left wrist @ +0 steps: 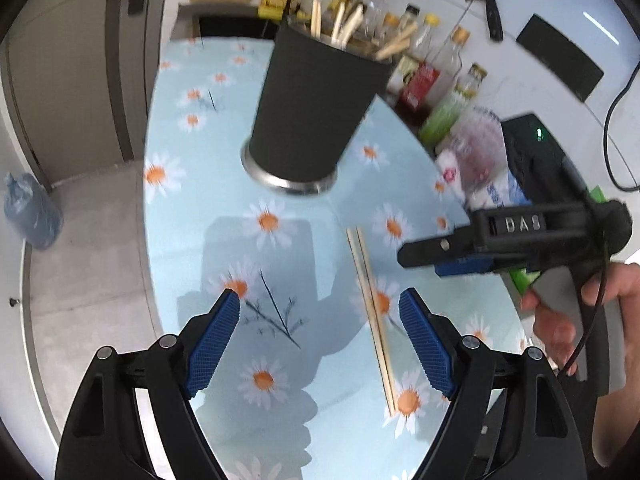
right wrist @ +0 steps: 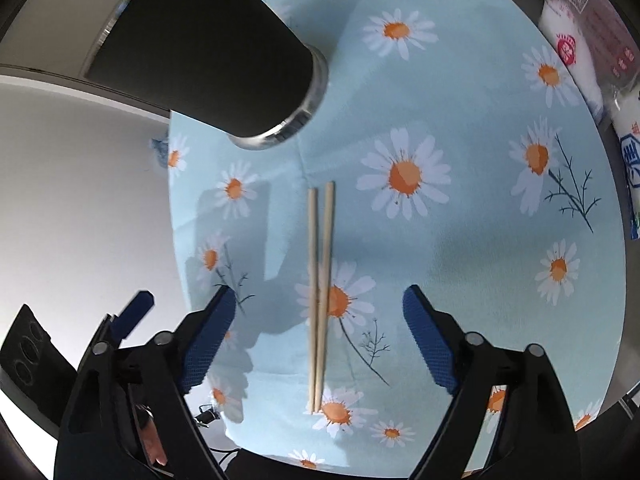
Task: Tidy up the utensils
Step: 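Lower both tools back over the last two chopsticks, then close the right gripper on one loose chopstick and lift it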
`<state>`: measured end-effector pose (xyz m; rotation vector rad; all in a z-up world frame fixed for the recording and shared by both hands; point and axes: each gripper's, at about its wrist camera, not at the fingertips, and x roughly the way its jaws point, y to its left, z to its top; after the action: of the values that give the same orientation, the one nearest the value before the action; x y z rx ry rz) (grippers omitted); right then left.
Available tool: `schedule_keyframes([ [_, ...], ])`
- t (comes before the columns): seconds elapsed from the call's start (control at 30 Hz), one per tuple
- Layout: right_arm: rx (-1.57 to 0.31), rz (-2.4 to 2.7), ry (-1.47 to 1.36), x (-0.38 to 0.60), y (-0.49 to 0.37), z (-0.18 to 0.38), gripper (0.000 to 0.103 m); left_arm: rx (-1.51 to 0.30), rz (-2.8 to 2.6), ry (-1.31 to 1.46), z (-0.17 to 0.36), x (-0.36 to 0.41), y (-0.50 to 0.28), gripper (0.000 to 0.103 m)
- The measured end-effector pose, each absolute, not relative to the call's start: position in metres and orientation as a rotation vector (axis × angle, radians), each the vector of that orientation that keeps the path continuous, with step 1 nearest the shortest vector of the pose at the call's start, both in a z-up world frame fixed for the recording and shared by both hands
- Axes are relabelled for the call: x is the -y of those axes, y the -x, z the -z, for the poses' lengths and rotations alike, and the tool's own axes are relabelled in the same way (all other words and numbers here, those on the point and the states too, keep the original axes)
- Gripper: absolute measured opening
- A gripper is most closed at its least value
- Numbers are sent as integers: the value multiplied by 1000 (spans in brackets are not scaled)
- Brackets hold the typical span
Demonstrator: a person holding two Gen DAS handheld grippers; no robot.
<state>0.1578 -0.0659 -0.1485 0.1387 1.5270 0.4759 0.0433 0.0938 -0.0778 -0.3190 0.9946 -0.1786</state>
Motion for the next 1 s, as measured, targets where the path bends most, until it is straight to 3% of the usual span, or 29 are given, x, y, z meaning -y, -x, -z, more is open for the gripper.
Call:
schedule_keyframes([
  [0.13,-1544,-446,-79,58,-157,158,61,-1035,209,319,91,-87,-43,80],
  [0.3,-1546,-424,-19,44,-156,169,52,-1064,201,341,105,-88,-41,80],
  [0.47,-1541,-377,55,31,-160,175,33,-1081,183,401,115,-99,-41,80],
  [0.63,-1537,-344,113,17,-163,180,25,-1094,183,416,121,-103,-39,80],
  [1.0,-1442,-241,322,-34,-147,192,24,-1105,187,438,130,-109,-36,80],
])
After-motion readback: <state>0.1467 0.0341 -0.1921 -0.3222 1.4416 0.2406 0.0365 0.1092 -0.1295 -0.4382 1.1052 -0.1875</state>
